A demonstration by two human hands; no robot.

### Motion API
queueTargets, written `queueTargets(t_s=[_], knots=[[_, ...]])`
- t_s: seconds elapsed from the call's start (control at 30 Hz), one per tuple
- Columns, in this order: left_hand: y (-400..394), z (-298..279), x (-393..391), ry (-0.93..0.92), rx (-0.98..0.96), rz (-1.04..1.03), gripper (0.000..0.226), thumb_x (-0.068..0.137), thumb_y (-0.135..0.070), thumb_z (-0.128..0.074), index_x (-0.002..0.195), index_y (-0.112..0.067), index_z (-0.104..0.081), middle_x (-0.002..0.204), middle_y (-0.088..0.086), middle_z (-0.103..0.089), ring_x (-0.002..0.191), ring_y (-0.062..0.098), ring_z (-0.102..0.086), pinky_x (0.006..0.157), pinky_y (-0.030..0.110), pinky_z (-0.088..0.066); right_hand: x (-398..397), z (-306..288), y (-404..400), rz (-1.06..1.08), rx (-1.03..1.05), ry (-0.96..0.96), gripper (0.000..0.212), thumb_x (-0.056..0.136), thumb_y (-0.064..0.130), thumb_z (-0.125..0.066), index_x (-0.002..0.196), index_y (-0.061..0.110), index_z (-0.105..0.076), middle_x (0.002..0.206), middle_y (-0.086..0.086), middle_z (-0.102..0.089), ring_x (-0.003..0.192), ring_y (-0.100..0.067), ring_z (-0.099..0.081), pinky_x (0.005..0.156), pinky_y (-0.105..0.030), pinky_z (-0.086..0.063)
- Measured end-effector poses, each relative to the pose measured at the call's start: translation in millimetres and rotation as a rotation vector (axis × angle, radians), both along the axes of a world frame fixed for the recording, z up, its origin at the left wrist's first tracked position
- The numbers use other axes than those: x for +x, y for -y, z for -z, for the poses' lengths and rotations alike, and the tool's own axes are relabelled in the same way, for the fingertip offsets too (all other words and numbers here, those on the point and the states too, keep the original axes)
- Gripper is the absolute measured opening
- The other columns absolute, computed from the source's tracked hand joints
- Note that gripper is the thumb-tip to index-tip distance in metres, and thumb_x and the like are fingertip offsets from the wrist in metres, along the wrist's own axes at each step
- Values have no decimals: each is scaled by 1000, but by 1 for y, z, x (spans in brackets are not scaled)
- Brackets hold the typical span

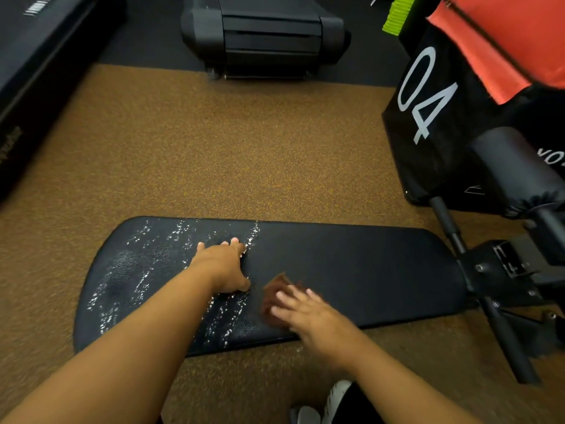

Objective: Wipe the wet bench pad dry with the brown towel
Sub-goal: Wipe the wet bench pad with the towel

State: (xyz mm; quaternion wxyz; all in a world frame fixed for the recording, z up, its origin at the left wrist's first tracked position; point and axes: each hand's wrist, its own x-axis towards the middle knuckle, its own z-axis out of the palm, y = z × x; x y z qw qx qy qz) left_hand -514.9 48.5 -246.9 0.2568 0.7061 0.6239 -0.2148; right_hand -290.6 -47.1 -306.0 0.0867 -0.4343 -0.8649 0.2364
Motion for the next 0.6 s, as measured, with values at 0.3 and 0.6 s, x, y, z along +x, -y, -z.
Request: queueTargets(t_s=[0.3,0.6], knots=[[-1,2,4,-24,13,1,96,78,-49,-65,152,-20,-12,158,6,-22,140,27,-33,120,51,-7,-21,8,34,14,-17,2,48,93,27,-39,140,21,-44,151,-2,-30,143,-22,-17,112,-51,0],[-2,3,1,8,5,-30,96,76,-47,-68,151,-19,-15,155,8,-28,139,29,-35,120,51,-6,-11,4,21,315,-24,98,50,98,27,-38,147,25,-28,154,7,-4,145,-19,4,113,-40,12]])
